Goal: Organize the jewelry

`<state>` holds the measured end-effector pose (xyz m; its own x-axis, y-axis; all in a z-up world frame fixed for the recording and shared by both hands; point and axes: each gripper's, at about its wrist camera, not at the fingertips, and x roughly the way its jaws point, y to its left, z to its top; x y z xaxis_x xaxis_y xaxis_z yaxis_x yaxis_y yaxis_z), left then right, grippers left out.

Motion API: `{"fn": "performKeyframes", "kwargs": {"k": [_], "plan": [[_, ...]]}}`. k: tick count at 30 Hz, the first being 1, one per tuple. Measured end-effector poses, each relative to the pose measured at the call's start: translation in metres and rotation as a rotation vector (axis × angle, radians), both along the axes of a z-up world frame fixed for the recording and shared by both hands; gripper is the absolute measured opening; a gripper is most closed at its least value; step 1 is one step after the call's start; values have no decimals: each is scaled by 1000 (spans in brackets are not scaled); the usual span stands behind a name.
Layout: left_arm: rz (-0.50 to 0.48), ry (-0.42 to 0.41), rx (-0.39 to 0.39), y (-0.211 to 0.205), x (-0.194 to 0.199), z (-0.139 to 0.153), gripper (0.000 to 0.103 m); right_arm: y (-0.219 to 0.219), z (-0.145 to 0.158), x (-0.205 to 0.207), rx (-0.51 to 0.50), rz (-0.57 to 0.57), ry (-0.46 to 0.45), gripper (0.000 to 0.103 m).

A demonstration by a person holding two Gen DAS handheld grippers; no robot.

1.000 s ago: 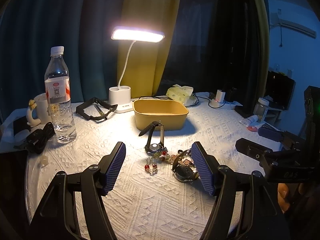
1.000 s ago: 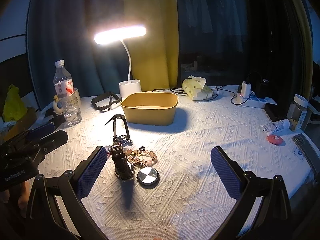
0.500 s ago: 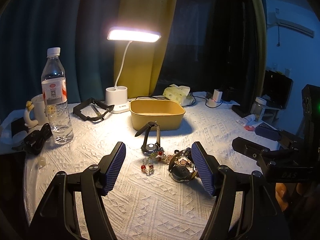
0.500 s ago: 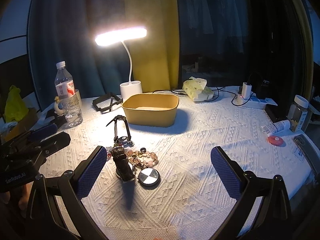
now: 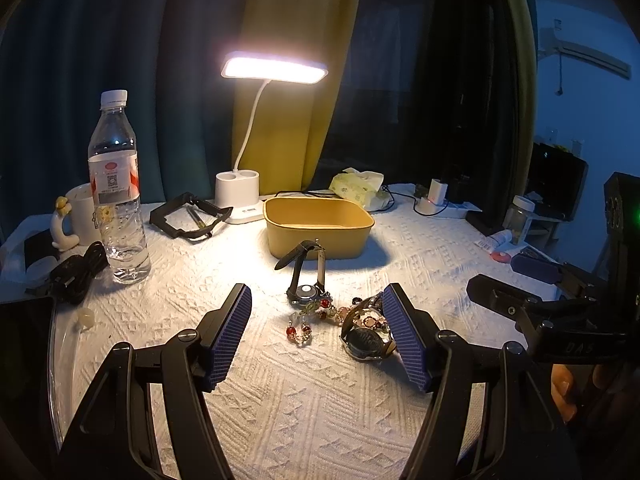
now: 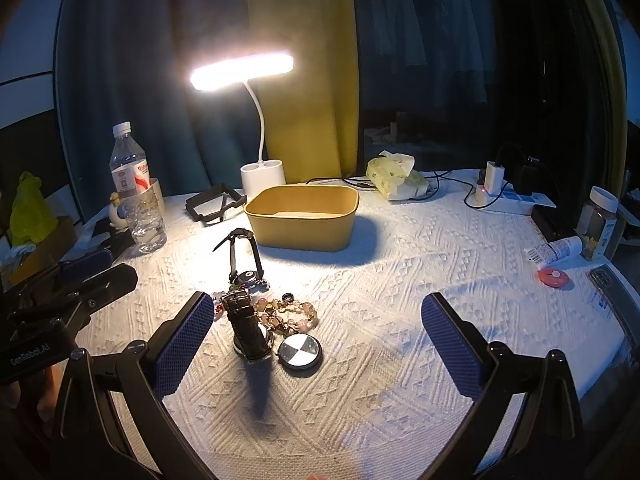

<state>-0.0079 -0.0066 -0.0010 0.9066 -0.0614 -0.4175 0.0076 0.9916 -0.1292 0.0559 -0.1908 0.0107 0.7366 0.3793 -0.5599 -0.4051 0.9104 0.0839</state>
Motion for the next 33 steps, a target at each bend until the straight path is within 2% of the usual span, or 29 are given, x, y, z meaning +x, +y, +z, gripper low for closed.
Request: {"fn": "performKeyframes", "kwargs": {"k": [33], "plan": [[18, -4, -28, 12, -4, -1, 71, 8, -4, 0, 3, 10, 16, 102]]}}
